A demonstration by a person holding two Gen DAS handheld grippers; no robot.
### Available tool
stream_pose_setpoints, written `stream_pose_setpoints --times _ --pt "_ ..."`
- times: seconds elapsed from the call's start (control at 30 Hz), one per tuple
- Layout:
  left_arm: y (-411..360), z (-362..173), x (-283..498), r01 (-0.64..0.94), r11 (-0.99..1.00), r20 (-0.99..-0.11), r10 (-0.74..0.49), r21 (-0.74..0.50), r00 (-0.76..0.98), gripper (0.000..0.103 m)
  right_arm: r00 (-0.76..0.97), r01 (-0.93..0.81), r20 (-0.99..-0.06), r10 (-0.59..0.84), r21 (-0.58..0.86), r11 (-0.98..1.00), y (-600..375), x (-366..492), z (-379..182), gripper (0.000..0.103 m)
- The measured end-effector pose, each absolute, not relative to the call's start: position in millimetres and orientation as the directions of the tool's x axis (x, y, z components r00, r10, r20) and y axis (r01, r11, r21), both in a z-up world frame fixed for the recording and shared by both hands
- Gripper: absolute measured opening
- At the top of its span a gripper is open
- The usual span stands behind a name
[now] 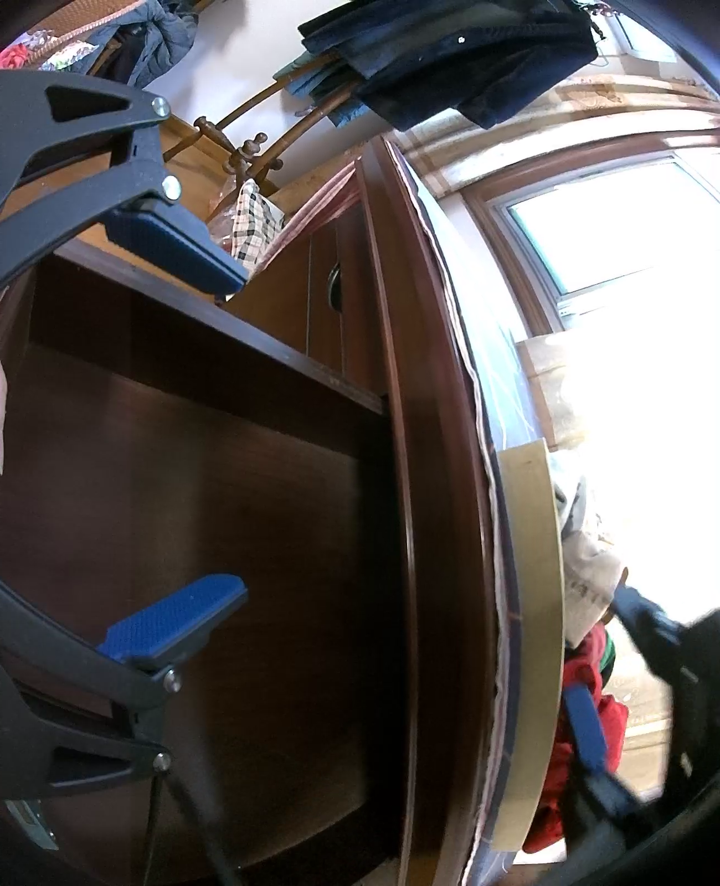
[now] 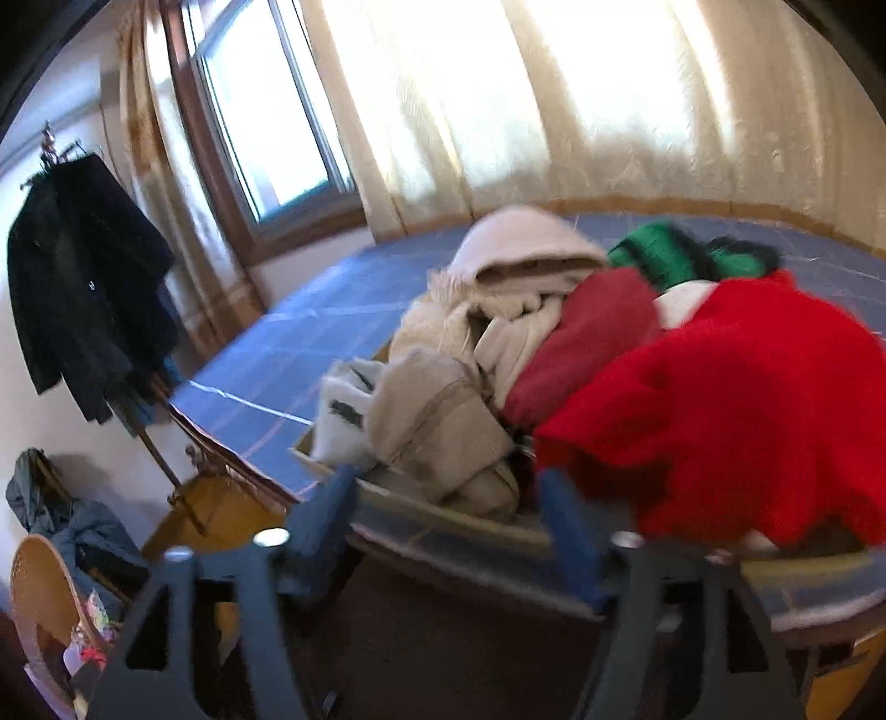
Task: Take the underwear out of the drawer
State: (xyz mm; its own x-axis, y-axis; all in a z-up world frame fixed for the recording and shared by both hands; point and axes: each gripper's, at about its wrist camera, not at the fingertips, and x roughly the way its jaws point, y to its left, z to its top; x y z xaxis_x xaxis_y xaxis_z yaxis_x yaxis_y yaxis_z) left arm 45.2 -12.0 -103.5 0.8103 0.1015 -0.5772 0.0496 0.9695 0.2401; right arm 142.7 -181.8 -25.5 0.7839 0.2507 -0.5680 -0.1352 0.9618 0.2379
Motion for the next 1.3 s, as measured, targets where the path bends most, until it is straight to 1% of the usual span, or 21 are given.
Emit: stream_pose_setpoints --times 0.1,0.27,0.43,0.57,0.73,0.9,1.03,1.13,1.23,1.27,1.3 --pt "-12 -104 45 0.048 0.97 -0.577 0.102 0.239 0.81 0.103 0.813 -0.132 -0.529 0.242 0.237 0.962 -190 107 -13 0.075" --pt "-12 -103 44 0.046 0.972 -0.567 0.096 0.231 0.818 0.103 0.845 -0.051 -0.509 0.165 0.231 0.972 -214 58 5 0.075" --pt "-13 -103 41 0.055 0.968 -0.549 0.09 0.243 0.831 0.103 0.858 0.035 -0.502 0.108 0.266 0.963 -244 18 13 0.076" --pt "-17 -104 40 0.08 0.956 -0.544 0.092 0.283 0.834 0.103 0.856 0.085 -0.512 0.073 0.278 0.957 -260 -13 20 0.076" --pt "-12 -103 43 0.096 0.963 -0.571 0.067 0.251 0.818 0.103 0.863 0.138 -0.504 0.006 0.248 0.959 -272 -56 39 0.076" --pt "-13 -101 42 0.109 0.961 -0.589 0.063 0.252 0.805 0.103 0.871 0.182 -0.49 -0.037 0.25 0.951 -277 -89 51 0.076" --pt "-9 -78 29 0.102 0.974 -0.561 0.029 0.202 0.827 0.103 0.874 0.203 -0.481 -0.069 0.233 0.951 -273 -97 59 0.076" --pt "-8 -50 19 0.097 0.978 -0.533 0.017 0.186 0.846 0.103 0.874 0.217 -0.478 -0.088 0.221 0.951 -268 -100 65 0.077" --pt "-6 -15 9 0.121 0.985 -0.527 -0.039 0.122 0.849 0.103 0.879 0.235 -0.464 -0.112 0.217 0.947 -262 -102 72 0.077" --pt "-6 -3 4 0.132 0.985 -0.516 -0.058 0.109 0.855 0.103 0.877 0.254 -0.461 -0.134 0.208 0.945 -259 -101 74 0.079" --pt "-7 8 -2 0.139 0.985 -0.503 -0.068 0.106 0.862 0.103 0.874 0.271 -0.46 -0.154 0.199 0.942 -256 -100 75 0.085"
